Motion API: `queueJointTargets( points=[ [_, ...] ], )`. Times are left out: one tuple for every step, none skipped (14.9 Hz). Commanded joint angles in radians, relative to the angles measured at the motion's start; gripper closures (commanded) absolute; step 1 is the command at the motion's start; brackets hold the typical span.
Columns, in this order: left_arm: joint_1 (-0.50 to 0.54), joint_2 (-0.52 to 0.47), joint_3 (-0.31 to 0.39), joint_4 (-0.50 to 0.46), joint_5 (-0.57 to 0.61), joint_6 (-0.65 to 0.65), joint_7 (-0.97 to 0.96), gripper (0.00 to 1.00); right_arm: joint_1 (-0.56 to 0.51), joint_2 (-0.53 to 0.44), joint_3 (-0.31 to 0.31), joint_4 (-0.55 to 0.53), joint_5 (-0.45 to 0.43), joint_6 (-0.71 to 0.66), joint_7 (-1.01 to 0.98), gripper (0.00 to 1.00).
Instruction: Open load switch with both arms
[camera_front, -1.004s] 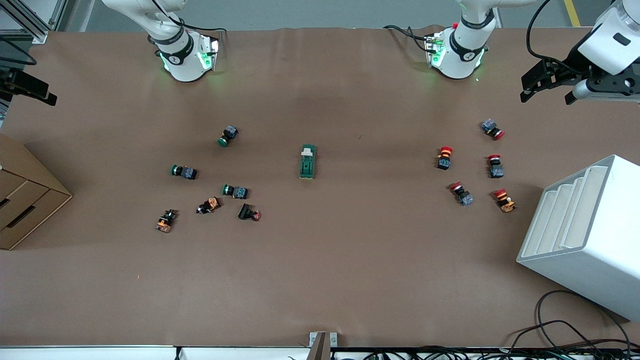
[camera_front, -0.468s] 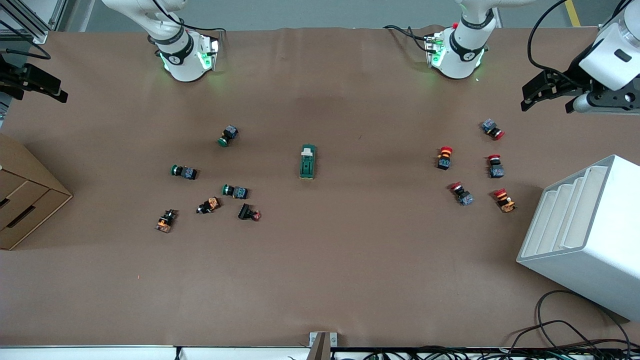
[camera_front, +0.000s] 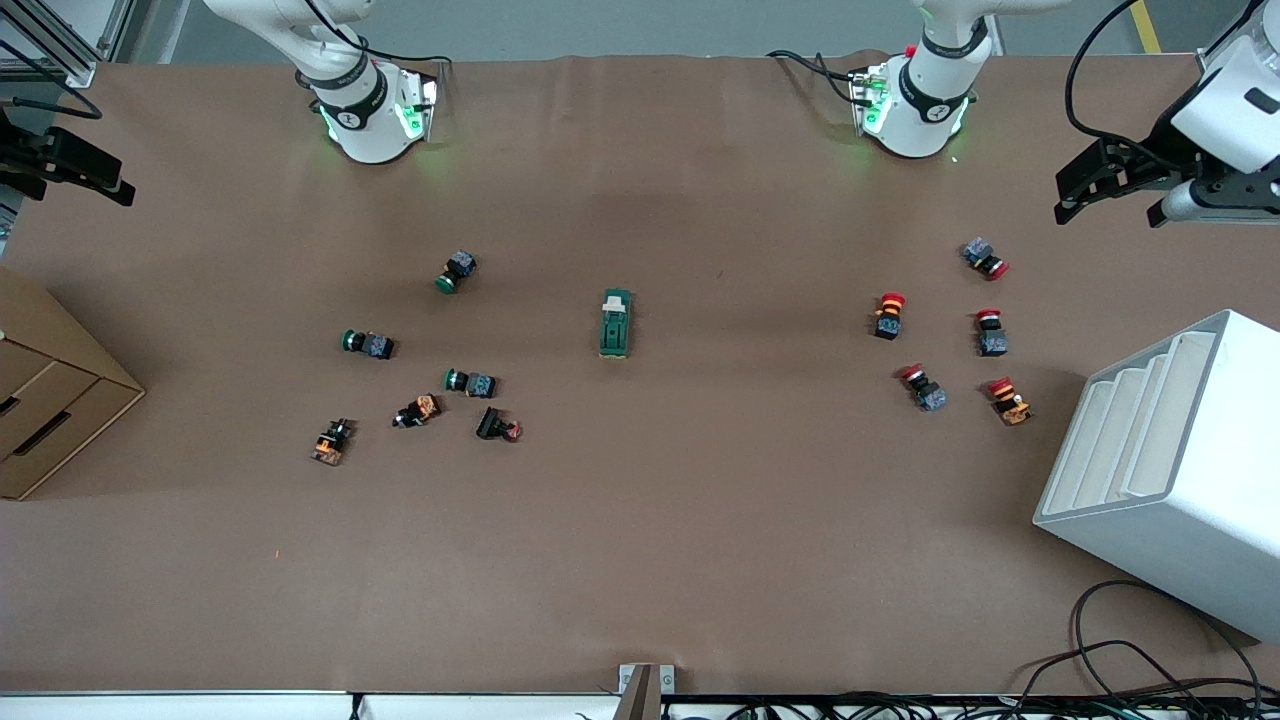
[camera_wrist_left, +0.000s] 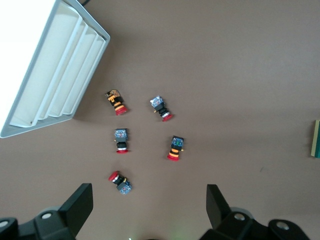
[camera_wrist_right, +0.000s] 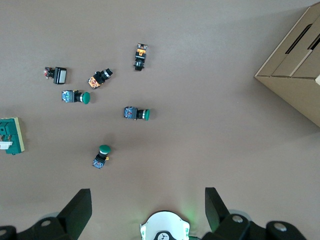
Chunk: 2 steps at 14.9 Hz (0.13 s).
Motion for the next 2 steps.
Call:
queueJointTargets(
  points=[
    [0.002, 0.035, -0.006, 0.052, 0.020, 0.000, 0.008, 0.00, 0.003, -0.026, 0.001, -0.024, -0.014, 0.022, 0.003, 0.00],
    [0.002, 0.035, -0.006, 0.057, 0.022, 0.000, 0.003, 0.00, 0.001, -0.026, -0.001, -0.024, -0.012, 0.029, 0.001, 0.00]
  ],
)
